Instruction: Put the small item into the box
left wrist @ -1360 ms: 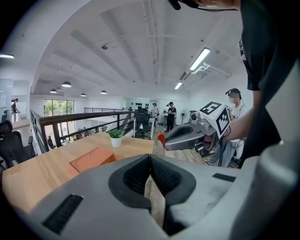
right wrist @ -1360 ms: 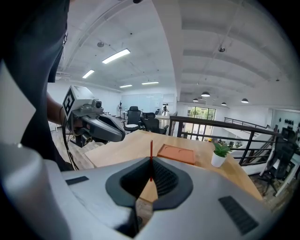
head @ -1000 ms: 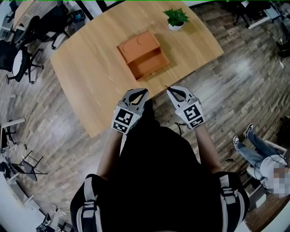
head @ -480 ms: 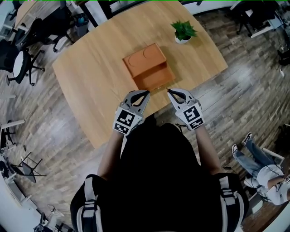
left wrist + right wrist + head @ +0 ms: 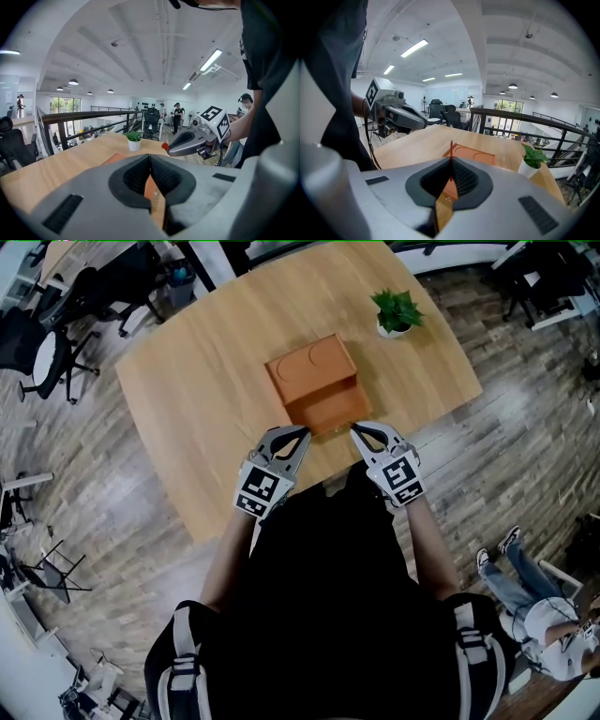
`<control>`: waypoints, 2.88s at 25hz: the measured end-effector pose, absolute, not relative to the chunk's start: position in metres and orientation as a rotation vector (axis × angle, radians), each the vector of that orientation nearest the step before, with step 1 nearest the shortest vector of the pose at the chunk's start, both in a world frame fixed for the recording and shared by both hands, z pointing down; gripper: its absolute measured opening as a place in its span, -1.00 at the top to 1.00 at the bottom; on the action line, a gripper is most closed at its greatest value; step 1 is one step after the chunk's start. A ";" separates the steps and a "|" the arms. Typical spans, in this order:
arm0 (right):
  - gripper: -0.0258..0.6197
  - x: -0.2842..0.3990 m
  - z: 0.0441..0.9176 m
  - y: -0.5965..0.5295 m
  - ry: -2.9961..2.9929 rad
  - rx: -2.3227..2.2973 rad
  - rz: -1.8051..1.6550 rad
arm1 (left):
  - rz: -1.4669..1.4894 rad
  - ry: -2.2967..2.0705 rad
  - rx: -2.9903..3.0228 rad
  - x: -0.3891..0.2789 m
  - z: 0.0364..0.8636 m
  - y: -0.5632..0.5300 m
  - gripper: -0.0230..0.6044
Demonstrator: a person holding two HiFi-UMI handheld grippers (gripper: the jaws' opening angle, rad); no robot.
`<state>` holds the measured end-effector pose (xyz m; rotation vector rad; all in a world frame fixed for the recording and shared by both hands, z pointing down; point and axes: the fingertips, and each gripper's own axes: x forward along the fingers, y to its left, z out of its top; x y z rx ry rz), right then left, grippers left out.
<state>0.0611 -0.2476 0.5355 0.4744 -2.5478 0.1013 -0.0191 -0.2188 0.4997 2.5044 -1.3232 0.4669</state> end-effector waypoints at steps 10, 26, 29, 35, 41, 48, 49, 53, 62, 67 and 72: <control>0.82 0.055 0.550 -0.280 -2.541 0.329 0.085 | 0.463 -1.441 2.408 -0.026 0.503 -0.237 0.85; 0.82 0.048 0.601 -0.302 -2.453 0.126 0.081 | 0.466 -1.563 2.304 -0.036 0.505 -0.254 0.85; 0.82 0.045 0.611 -0.301 -2.436 0.093 0.124 | 0.456 -1.603 2.277 -0.042 0.503 -0.248 0.85; 0.82 0.030 0.632 -0.300 -2.414 0.007 0.135 | 0.424 -1.688 2.216 -0.052 0.502 -0.240 0.85; 0.82 0.018 0.653 -0.295 -2.349 -0.086 0.118 | 0.419 -1.753 2.151 -0.062 0.502 -0.225 0.85; 0.82 0.005 0.691 -0.287 -2.269 -0.160 0.142 | 0.411 -1.821 2.069 -0.078 0.503 -0.203 0.85; 0.82 0.003 0.695 -0.287 -2.258 -0.171 0.140 | 0.411 -1.829 2.061 -0.080 0.503 -0.201 0.85; 0.82 -0.006 0.709 -0.284 -2.217 -0.208 0.135 | 0.404 -1.857 2.024 -0.087 0.504 -0.191 0.85; 0.82 -0.021 0.732 -0.277 -2.149 -0.267 0.100 | 0.404 -1.881 1.984 -0.092 0.507 -0.177 0.85; 0.82 -0.023 0.742 -0.272 -2.110 -0.291 0.077 | 0.416 -1.890 1.981 -0.091 0.505 -0.173 0.85; 0.82 -0.024 0.753 -0.269 -2.064 -0.299 0.047 | 0.418 -1.897 1.979 -0.090 0.504 -0.171 0.85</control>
